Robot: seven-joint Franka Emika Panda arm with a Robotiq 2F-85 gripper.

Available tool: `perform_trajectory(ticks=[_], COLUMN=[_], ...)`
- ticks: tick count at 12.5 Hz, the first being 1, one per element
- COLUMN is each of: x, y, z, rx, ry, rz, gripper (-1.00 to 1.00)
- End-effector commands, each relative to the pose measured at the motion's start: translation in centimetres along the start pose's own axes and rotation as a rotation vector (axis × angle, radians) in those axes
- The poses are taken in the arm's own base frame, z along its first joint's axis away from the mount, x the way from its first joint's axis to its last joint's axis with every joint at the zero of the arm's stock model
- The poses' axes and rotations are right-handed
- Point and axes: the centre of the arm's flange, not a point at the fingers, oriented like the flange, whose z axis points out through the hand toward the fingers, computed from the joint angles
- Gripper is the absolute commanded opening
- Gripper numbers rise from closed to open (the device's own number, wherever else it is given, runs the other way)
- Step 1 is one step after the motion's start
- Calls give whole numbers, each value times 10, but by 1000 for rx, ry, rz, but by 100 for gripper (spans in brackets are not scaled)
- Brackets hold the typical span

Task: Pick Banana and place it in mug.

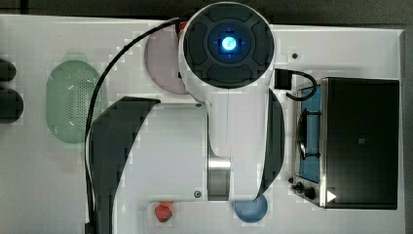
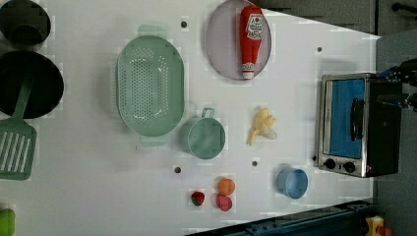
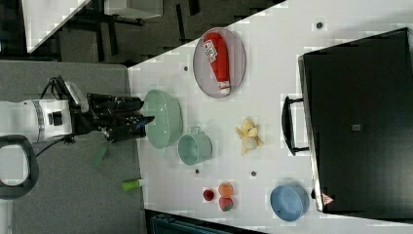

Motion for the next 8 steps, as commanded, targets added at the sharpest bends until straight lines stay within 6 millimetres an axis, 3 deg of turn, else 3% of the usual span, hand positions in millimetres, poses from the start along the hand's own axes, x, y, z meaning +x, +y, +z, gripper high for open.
perform_trajectory(ticks=[1,3,5,8], x=[-27,-28,-29,-24], y=[90,90,88,77], z=[-23,-18,-5,37], rx=[2,-5,-22,-38], ry=[-57,-63,-78,-92], rz=[71,69,65,-11], gripper=[57,100,100,100])
